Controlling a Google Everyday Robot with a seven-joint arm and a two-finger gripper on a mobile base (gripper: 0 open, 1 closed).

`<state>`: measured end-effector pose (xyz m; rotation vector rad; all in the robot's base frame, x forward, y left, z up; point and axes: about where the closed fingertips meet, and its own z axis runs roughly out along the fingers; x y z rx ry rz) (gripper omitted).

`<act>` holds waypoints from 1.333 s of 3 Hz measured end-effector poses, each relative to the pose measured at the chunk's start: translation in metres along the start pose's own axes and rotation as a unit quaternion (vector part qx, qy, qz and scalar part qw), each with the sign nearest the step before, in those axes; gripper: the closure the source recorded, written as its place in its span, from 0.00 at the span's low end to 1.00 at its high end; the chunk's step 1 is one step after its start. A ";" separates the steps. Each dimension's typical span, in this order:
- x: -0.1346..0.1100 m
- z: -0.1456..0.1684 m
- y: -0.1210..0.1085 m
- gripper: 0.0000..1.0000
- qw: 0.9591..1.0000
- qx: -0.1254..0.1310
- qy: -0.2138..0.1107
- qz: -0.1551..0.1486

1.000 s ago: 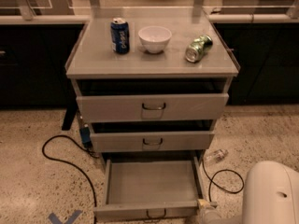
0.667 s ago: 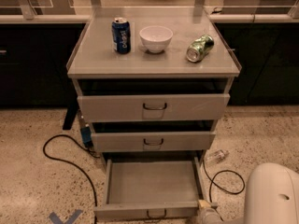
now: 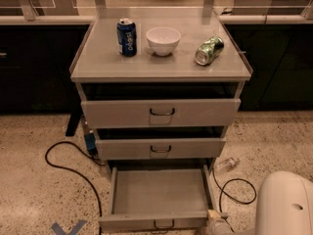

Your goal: Open bottom drawer

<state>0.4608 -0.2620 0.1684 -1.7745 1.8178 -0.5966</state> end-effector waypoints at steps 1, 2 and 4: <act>0.000 0.000 0.000 0.35 1.000 0.000 0.000 0.000; 0.000 0.000 0.000 0.11 1.000 0.000 0.000 0.000; 0.000 0.000 0.000 0.00 1.000 0.000 0.000 0.000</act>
Offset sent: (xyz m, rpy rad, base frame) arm 0.0000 0.0000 0.0000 0.0000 0.0000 0.0000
